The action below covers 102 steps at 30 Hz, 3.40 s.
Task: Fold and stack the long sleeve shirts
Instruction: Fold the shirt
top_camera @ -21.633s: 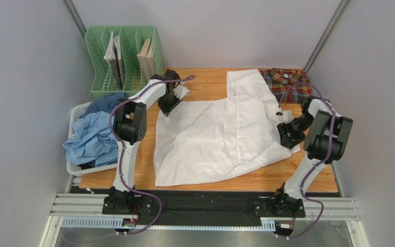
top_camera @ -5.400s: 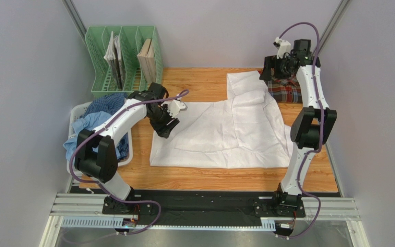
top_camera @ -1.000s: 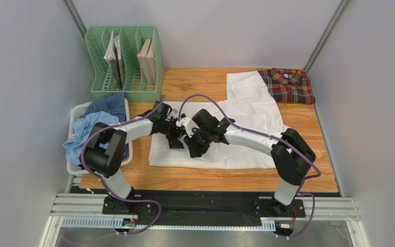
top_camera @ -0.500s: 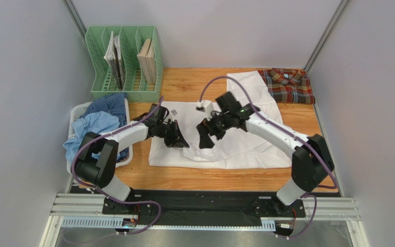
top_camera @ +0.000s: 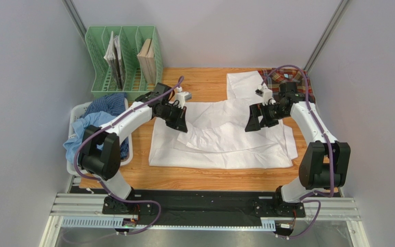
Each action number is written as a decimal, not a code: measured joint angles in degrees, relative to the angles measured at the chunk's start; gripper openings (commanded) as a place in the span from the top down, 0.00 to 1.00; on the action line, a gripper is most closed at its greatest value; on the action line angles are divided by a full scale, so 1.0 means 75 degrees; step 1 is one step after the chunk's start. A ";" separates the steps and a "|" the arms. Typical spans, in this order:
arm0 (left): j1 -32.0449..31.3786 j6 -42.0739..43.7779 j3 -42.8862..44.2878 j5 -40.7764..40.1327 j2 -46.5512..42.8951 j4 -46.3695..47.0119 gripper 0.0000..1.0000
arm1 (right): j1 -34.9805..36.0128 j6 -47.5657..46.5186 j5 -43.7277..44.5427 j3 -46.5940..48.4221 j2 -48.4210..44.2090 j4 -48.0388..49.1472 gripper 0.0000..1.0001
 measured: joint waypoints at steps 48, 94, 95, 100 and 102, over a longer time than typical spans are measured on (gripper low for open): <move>0.1040 0.4051 -0.0775 -0.3252 0.0822 -0.2728 0.61 | -0.0755 -0.3077 0.3564 -0.1606 0.1186 -0.1810 0.30; 0.1716 0.4004 0.1667 -0.0519 -0.1230 -0.1020 0.07 | -0.1244 -0.1169 0.1405 0.4744 0.2952 -0.1355 0.30; 0.1786 0.3870 0.1451 -0.0265 -0.1469 -0.0525 0.01 | -0.1241 -0.1052 0.1399 0.4806 0.3110 -0.1215 0.30; 0.1886 0.3768 0.1891 0.0233 -0.1061 -0.0047 0.14 | -0.1230 -0.0525 0.1457 0.5479 0.4648 -0.0697 0.33; 0.1874 0.4083 0.2719 0.0277 -0.0221 -0.0431 0.21 | -0.1227 -0.0423 0.1539 0.5549 0.5117 -0.0600 0.34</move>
